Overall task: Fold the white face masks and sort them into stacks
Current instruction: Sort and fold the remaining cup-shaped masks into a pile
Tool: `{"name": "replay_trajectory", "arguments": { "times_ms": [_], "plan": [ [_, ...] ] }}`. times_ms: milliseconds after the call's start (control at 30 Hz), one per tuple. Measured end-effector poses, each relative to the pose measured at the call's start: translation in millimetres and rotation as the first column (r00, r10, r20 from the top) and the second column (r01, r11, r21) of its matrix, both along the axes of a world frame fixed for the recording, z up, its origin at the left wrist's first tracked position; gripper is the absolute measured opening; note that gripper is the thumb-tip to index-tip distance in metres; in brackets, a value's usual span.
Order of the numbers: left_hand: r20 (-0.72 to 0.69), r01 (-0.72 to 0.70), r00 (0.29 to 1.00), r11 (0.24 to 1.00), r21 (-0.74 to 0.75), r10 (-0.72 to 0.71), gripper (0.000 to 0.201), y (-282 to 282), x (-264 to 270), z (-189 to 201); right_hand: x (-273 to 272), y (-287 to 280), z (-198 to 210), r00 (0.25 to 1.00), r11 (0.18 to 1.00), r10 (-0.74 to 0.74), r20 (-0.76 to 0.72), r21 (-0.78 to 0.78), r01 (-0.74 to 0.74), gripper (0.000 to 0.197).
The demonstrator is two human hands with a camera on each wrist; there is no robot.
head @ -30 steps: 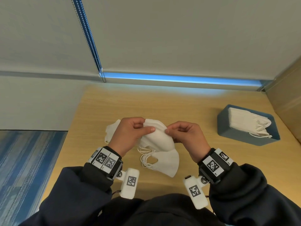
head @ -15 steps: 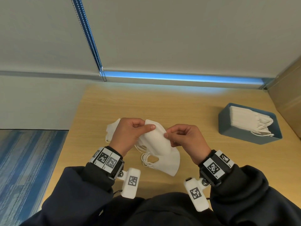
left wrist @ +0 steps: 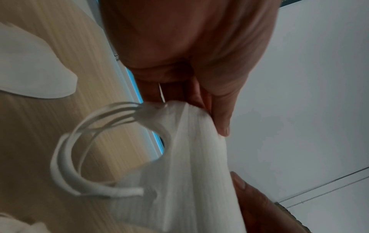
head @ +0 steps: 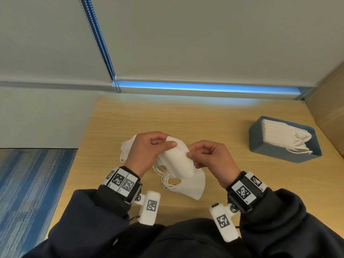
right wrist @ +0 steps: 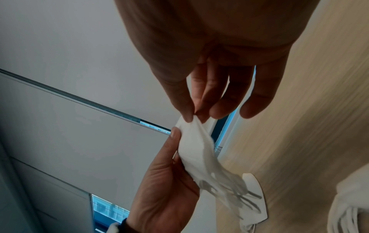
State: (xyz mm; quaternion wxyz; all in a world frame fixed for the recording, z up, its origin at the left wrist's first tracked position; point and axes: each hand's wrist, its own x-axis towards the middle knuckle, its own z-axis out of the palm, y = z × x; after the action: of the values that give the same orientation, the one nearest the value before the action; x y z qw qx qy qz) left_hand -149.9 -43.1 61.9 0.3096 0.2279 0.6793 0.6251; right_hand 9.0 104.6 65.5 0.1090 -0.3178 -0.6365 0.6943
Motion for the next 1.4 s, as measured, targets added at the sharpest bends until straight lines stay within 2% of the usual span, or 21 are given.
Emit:
{"name": "replay_trajectory", "arguments": {
  "times_ms": [233,433,533,633,800,967,1400],
  "plan": [
    [-0.008,-0.012,1.000,1.000,0.028,0.013,0.004,1.0,1.6,1.6,-0.3,-1.4,-2.4,1.000,1.000,0.001,0.013,0.007,-0.001,0.005],
    [-0.026,0.019,0.999,0.999,-0.028,-0.020,0.008,0.4,0.8,-3.1,2.6,0.5,-5.2,1.000,1.000,0.003,0.024,-0.003,-0.002,0.008],
    [-0.018,0.173,0.984,0.974,-0.148,-0.178,0.019,-5.0,-5.7,-12.9,9.3,4.5,-8.5,0.999,0.997,-0.039,0.026,-0.059,0.041,0.010],
    [-0.098,0.314,0.921,0.867,-0.387,-0.378,0.022,-13.4,-10.4,-31.5,22.6,15.1,-20.0,0.988,0.983,-0.128,0.082,-0.123,0.137,0.014],
    [0.085,0.236,0.972,0.881,-0.410,-0.220,0.022,-15.3,0.7,-57.1,50.6,20.5,-57.2,0.934,0.934,-0.176,0.311,-0.248,0.258,0.016],
    [0.111,0.240,0.971,0.844,-0.480,-0.213,0.016,-2.6,9.9,-81.0,63.7,15.1,-85.3,0.880,0.944,-0.169,0.444,-0.183,0.273,0.019],
    [0.035,0.187,0.980,0.828,-0.528,-0.198,0.015,3.5,6.8,-99.9,63.4,14.5,-106.5,0.851,0.977,-0.124,0.510,-0.086,0.194,0.021]
  ]
}}
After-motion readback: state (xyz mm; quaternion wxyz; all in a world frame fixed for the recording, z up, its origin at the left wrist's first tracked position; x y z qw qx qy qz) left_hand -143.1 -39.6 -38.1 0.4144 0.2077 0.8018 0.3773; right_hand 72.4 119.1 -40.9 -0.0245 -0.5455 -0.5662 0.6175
